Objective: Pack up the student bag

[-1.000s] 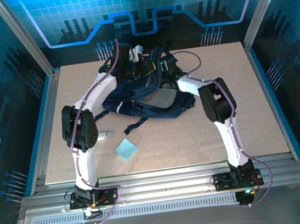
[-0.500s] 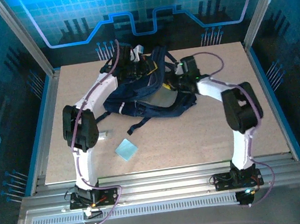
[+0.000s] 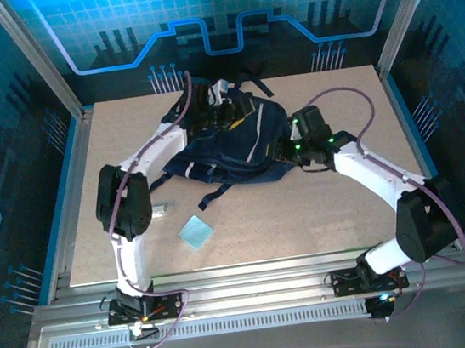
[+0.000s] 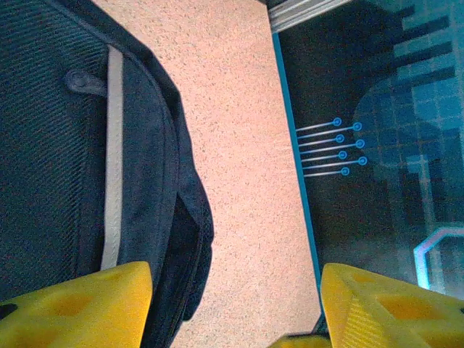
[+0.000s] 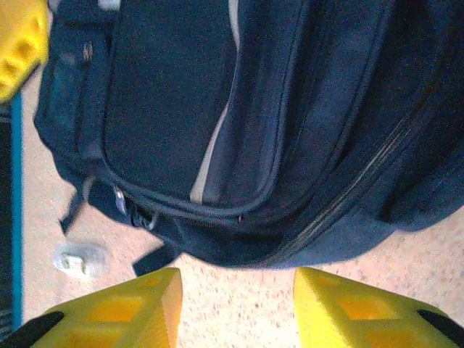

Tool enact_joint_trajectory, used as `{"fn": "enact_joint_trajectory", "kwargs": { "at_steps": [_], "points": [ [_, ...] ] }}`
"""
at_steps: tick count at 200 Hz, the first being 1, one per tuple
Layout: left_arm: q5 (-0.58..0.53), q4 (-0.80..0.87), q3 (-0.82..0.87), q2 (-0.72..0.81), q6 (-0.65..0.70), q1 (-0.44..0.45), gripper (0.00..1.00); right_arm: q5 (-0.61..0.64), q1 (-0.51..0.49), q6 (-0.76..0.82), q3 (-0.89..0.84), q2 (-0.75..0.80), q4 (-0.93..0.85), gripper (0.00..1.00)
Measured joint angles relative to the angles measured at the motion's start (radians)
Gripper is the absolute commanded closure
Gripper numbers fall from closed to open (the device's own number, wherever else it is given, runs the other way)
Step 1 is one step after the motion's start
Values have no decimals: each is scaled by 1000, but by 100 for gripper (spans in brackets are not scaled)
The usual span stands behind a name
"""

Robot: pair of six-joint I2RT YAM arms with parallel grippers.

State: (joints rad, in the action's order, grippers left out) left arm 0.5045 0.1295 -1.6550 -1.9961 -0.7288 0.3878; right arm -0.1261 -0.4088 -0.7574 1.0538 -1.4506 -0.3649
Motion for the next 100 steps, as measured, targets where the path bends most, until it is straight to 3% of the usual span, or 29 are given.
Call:
{"fn": "enact_joint_trajectory", "kwargs": {
  "at_steps": [48, 100],
  "points": [
    [-37, -166, 372, 208, -102, -126, 35, 147, -276, -14, 141, -128, -46, 55],
    [-89, -247, 599, 270, -145, -258, 34, 246, -389, -93, 403, -427, -55, 55]
  ]
}}
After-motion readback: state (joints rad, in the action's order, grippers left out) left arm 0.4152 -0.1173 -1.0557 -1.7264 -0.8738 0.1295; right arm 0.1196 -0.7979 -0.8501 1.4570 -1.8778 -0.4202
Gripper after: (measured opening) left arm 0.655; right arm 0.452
